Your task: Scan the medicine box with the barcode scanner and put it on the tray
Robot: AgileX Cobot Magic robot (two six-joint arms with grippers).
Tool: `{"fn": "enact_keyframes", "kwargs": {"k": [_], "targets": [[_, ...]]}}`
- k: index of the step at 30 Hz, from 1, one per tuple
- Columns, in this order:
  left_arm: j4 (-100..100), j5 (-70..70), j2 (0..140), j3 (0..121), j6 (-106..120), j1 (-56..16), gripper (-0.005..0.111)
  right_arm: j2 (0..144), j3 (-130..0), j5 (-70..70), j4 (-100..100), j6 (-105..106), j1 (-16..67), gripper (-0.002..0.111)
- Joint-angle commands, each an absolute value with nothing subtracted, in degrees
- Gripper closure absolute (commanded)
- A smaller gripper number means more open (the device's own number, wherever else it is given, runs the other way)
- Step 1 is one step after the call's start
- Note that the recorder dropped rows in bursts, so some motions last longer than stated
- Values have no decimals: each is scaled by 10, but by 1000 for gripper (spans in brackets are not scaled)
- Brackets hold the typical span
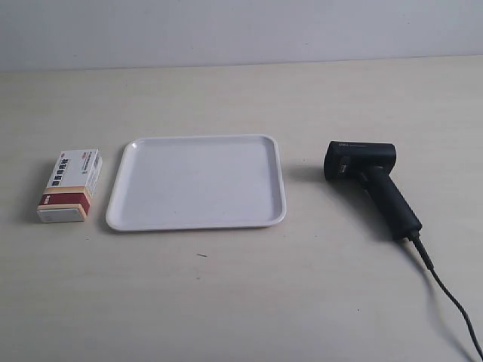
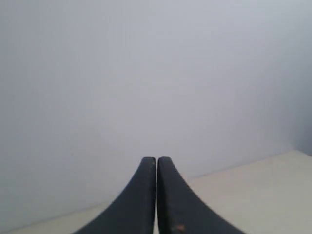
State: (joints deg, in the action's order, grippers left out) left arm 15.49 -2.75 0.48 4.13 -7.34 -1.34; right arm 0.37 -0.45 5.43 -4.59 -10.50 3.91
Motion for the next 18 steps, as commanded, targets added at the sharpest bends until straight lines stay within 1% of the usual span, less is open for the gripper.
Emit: {"fn": "enact_keyframes", "kwargs": {"k": [1,7,18], "targets": [[151,-49,53,101,-57,-12,107,0,-3,108,-46,-106,40,106],[139,-33,218,170,-45,-12,107,0,-4,127,-46,-142,40,106],[136,76,616,297,58,-12,107,0,-4,104,-40,-150,40,108]]}}
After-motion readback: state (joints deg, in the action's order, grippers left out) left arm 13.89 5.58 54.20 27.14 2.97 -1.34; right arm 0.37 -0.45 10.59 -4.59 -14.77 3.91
